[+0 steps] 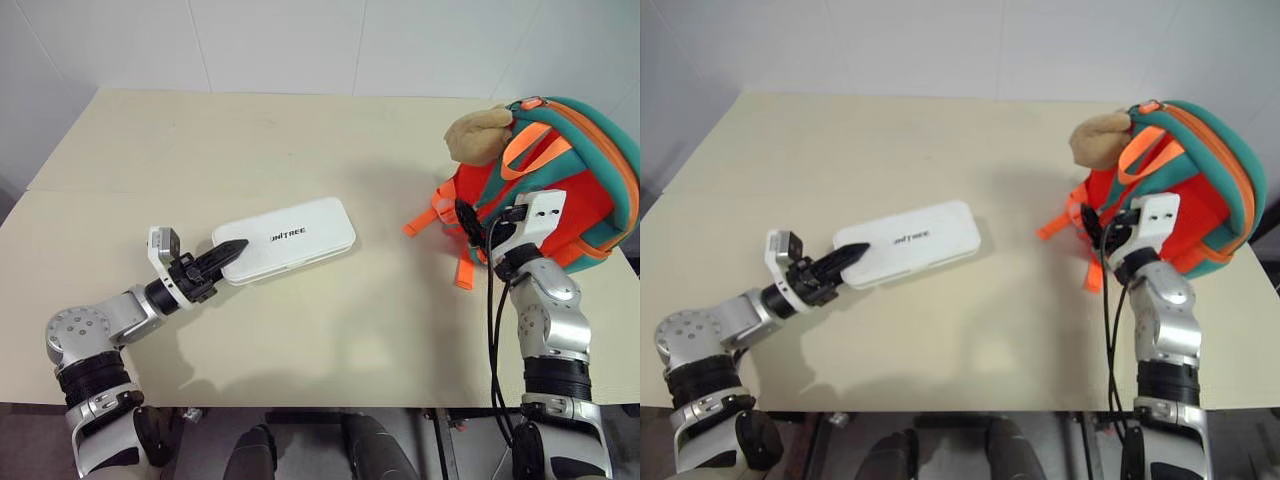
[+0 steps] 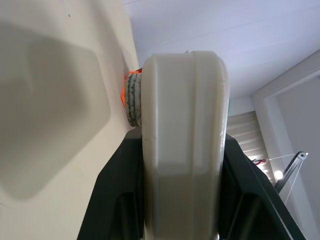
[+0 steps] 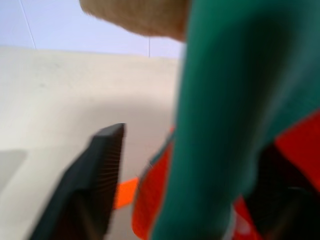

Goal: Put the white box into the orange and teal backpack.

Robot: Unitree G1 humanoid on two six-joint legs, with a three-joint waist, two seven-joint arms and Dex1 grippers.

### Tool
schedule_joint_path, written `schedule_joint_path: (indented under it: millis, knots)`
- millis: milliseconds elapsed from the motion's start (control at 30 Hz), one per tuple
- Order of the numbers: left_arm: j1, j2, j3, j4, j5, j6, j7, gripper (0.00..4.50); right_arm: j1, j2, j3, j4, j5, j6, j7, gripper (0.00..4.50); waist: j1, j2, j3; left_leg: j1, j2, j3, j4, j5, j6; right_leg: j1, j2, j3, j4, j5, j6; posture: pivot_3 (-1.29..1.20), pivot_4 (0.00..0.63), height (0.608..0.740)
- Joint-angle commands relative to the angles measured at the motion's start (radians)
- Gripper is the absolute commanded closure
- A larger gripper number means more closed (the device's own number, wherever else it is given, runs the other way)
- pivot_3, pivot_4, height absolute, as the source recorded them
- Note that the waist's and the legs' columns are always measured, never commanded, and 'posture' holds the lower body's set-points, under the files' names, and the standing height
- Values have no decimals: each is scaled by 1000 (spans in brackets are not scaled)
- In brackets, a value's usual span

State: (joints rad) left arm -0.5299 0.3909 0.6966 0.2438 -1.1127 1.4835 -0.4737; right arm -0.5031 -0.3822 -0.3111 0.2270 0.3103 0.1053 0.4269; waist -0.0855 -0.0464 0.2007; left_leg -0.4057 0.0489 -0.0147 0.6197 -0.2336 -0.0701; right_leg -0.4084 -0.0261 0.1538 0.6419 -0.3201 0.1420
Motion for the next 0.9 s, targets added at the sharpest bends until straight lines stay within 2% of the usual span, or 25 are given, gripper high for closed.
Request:
schedule_joint_path:
  millis: [33, 167, 233, 667, 900]
  knots:
    - [18, -7, 27, -47, -66, -3, 8, 3197, -26, -8, -19, -14, 0, -57, -25, 2639, 0, 0, 0, 0, 0, 0, 0, 0, 0, 0, 0, 0, 0, 0, 0, 0, 150, 740]
    - [33, 0, 28, -54, -91, -11, 25, 3197, -19, -13, -11, -40, 19, -49, -11, 4084, -1, 0, 0, 0, 0, 0, 0, 0, 0, 0, 0, 0, 0, 0, 0, 0, 150, 740]
    - [31, 9, 29, -49, -94, -20, 30, 3197, -12, -12, -5, -74, 39, -29, 4, 4488, -1, 0, 0, 0, 0, 0, 0, 0, 0, 0, 0, 0, 1, 0, 0, 0, 150, 740]
    - [-21, 129, -5, 55, -58, -108, -1, 3197, 130, -43, 143, -536, 302, 315, 190, 4490, 0, 0, 0, 0, 0, 0, -1, 0, 0, -1, 0, 0, 0, 0, 0, 0, 150, 740]
    - [-58, 205, -34, 135, -23, -158, -55, 3197, 79, -70, 196, -714, 466, 473, 221, 4490, -1, 0, 0, 0, 0, 0, -4, 0, 0, -2, 0, 0, -1, -1, -1, 0, 150, 740]
